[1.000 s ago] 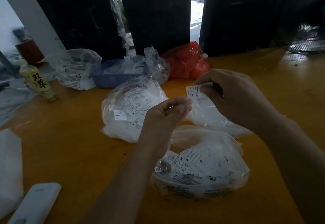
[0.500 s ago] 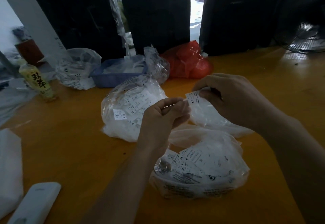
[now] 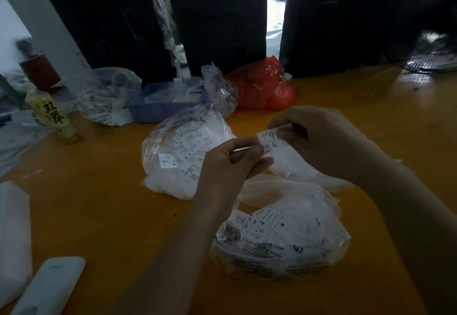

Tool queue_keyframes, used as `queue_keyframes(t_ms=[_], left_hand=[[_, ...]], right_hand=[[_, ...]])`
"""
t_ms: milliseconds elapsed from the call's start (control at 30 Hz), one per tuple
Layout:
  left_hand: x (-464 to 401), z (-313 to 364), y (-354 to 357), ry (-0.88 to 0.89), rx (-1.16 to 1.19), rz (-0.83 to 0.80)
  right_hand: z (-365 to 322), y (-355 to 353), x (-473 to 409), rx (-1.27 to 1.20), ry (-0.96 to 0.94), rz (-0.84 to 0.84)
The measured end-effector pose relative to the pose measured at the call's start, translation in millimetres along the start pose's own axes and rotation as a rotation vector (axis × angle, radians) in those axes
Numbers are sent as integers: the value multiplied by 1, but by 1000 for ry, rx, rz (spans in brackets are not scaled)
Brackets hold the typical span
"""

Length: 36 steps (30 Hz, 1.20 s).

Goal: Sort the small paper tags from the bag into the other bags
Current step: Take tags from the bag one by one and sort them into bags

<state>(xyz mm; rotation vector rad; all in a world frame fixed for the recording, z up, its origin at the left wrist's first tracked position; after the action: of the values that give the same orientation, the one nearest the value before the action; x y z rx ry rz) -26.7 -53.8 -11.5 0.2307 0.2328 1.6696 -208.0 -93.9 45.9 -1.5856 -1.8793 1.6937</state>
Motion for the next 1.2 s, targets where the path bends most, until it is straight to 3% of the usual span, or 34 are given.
queue_keyframes(t_ms=[333,600,1033,1200], left_hand=[[-3,-1,-2,14,82,38],[1,4,-4,50,-143,-60],[-1,3,-5,-21,-139,-117],[-3,4,-9,-1,-159,-109]], right_hand=[[-4,-5,2,42,17,24],[-8,-3,3,44,-19,-64],[-5,7,0,-330,177,118],[-1,9,0,-313,161,17]])
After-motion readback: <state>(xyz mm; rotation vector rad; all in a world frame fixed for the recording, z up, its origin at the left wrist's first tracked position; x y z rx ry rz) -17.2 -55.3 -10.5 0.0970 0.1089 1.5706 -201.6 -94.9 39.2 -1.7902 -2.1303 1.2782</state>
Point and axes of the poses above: each hand's wrist, its own x-axis away from the middle knuckle, its own y-axis out of the palm, z = x × y, the point moved 2 cm from there along -x, towards the middle knuckle, and after that the axes turned 4 degrees about z, right-handed, at the moved point
